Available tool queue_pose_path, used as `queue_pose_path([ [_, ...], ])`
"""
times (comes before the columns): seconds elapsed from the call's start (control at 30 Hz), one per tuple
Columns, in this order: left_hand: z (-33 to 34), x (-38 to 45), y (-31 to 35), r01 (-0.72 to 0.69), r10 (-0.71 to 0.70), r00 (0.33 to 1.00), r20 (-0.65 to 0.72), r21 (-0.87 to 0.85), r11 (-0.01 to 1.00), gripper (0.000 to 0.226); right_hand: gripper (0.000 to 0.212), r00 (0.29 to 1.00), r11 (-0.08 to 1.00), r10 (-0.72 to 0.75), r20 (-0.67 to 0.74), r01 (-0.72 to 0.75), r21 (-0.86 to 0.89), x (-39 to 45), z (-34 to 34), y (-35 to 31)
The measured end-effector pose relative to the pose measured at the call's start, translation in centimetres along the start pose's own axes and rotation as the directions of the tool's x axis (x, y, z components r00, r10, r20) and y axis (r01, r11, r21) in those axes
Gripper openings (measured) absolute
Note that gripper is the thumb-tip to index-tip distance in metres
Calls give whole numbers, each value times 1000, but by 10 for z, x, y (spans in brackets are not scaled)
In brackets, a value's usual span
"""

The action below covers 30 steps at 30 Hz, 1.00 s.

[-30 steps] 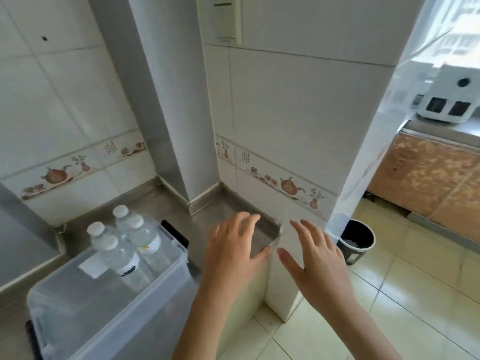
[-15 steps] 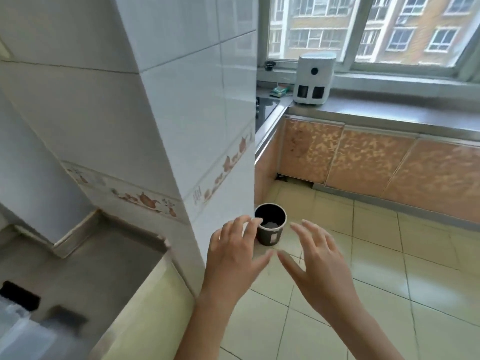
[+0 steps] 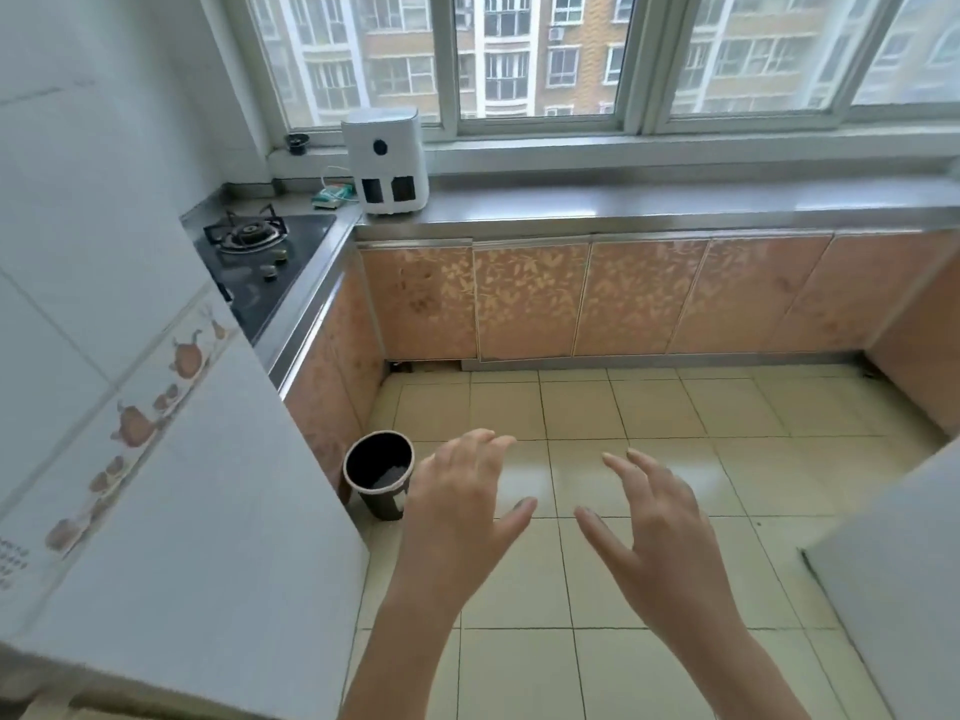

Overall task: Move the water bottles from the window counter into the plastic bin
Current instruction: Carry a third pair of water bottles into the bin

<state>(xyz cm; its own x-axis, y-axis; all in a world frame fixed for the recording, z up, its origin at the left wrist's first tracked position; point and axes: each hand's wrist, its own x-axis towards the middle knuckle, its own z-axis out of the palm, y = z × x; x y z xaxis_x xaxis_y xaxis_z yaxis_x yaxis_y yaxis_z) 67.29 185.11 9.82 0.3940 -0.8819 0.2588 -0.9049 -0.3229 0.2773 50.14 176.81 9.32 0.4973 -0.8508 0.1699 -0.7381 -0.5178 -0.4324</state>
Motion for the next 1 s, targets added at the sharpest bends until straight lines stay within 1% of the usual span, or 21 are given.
queue_pose_path([
  [0.17, 31, 69, 28, -127, 128, 991, 32, -21, 992, 62, 75, 992, 993, 119, -34, -119, -17, 38, -7, 40],
  [0.3, 59, 141, 47, -214, 217, 975, 43, -70, 974, 61, 75, 979, 979, 192, -76, -196, -53, 89, -11, 68],
  [0.4, 76, 201, 63, -284, 292, 954, 73, -103, 953, 61, 75, 964, 965, 237, -120, -248, -89, 135, -19, 89],
  [0.5, 89, 260, 77, -366, 373, 926, 55, -102, 925, 61, 74, 938, 942, 302, -170, -321, -98, 179, -28, 105],
  [0.57, 100, 295, 88, -415, 425, 903, 67, -126, 901, 59, 71, 919, 927, 340, -202, -364, -96, 202, -32, 115],
  [0.73, 130, 356, 119, -498, 508, 860, 43, -147, 855, 58, 59, 881, 915, 357, -311, -397, -74, 245, -42, 141],
  [1.0, 192, 464, 178, -563, 572, 819, 53, -123, 818, 60, 59, 841, 886, 405, -358, -457, -74, 345, -57, 227],
])
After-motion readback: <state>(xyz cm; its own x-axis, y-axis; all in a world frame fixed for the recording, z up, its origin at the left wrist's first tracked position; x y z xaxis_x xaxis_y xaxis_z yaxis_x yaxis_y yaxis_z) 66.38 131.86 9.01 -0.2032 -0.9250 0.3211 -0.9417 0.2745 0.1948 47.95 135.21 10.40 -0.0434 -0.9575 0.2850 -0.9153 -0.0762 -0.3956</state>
